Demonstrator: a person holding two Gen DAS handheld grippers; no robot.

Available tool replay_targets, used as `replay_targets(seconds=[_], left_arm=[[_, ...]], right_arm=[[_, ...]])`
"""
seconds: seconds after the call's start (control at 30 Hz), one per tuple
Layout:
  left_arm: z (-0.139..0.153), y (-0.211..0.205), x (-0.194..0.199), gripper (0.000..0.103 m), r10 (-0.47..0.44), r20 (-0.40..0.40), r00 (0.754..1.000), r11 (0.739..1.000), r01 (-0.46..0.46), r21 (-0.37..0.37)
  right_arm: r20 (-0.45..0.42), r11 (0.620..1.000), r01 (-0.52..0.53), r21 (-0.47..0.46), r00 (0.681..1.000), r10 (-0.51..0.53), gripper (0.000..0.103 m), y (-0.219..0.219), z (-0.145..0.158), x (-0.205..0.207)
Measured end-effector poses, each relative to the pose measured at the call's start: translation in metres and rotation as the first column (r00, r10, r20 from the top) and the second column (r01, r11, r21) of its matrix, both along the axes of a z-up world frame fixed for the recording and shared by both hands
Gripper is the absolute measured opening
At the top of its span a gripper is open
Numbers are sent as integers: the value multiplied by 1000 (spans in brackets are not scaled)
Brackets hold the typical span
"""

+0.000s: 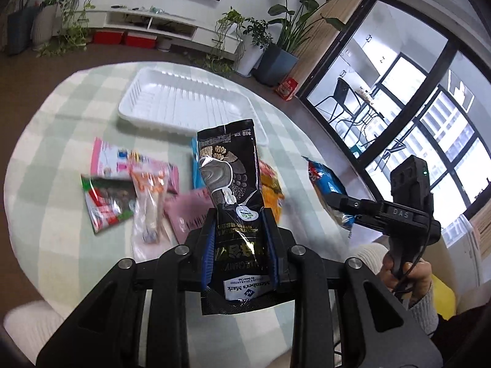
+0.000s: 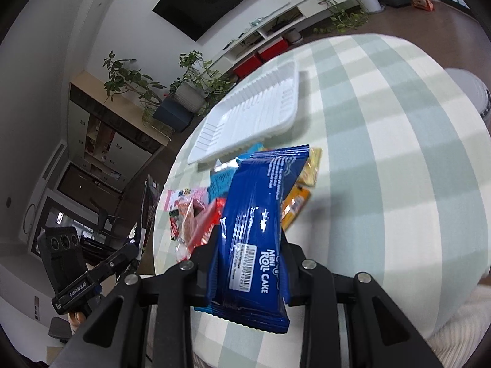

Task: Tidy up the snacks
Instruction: 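Lift the black packet with the left tool while the right tool lifts the blue packet, then lower both packets into the white tray and open both tools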

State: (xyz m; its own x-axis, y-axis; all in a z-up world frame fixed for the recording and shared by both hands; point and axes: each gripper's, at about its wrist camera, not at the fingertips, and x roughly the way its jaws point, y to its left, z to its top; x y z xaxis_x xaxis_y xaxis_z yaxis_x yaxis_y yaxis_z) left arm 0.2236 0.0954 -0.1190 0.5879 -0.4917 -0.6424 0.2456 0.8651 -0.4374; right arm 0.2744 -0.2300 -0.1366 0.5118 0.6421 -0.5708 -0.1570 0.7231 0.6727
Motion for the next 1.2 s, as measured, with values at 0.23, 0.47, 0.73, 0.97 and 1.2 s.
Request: replay_targets(seconds=[0.23,0.47,0.73,0.97,1.2], left_arm=[[19,13,72,25,14,13,1000,999,-14,35],[14,21,157,25,34,-2,999,994,-33,101],[-7,19,231,25,35,-39,999,987,-29,155],[-27,12,259,25,28,-59,998,981,-16,194],[-45,5,275,25,22,-75,997,972,-3,236]], right_arm=[[46,999,-34,-31,998,35,34,9,30,66],[50,994,-68,-85,996,72,34,26,41,140],[19,987,-97,-129,995,101,34,50,20,210],[-1,979,-115,-167,993,117,34,64,3,234],[-8,971,-120,-205,993,120,34,71,-8,245]])
